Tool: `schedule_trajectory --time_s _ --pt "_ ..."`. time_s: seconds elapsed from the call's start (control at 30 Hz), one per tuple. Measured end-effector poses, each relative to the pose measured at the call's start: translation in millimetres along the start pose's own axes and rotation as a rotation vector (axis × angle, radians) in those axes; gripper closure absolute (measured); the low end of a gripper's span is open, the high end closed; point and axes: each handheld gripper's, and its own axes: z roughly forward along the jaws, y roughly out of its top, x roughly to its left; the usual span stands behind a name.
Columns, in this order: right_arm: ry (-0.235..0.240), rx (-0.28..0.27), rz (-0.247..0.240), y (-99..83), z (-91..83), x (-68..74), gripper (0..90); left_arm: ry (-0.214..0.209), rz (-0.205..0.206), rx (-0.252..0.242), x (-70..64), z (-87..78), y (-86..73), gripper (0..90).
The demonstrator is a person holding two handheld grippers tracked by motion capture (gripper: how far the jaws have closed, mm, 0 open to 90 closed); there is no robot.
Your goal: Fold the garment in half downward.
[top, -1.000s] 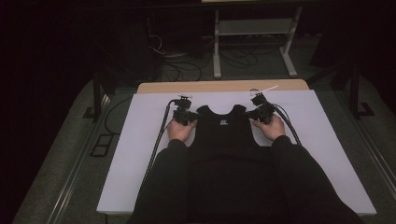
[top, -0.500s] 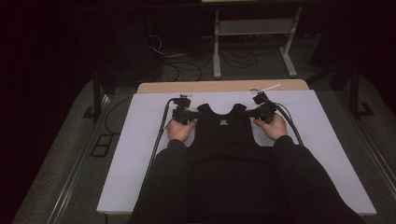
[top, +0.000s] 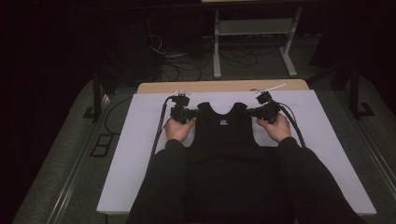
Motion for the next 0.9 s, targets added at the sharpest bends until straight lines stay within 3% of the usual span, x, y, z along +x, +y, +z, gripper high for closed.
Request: schedule_trajectory --time_s 0.17,0.47,0.63,0.77,0.9 --pt "0.006 -0.018 -0.012 0.3 -8.6 3.5 84.4 -0.010 -0.002 -0.023 -5.6 -7.4 1.8 86.9" --pt "0.026 -0.044 -0.035 2.5 -18.2 16.2 84.3 -0.023 0.037 -0.037 -15.9 -19.9 2.2 86.9" --pt "0.048 -0.063 -0.027 2.4 -24.2 21.5 84.2 -0.036 0.051 -0.053 -20.7 -29.3 1.2 86.9" --pt "0.067 -0.090 -0.021 0.5 -32.5 24.1 84.3 -0.063 0.040 -0.067 -24.0 -37.0 0.5 86.9" --pt "0.089 -0.110 -0.023 -0.6 -43.0 27.2 84.3 -0.061 0.056 -0.074 -27.7 -45.3 -0.5 86.8"
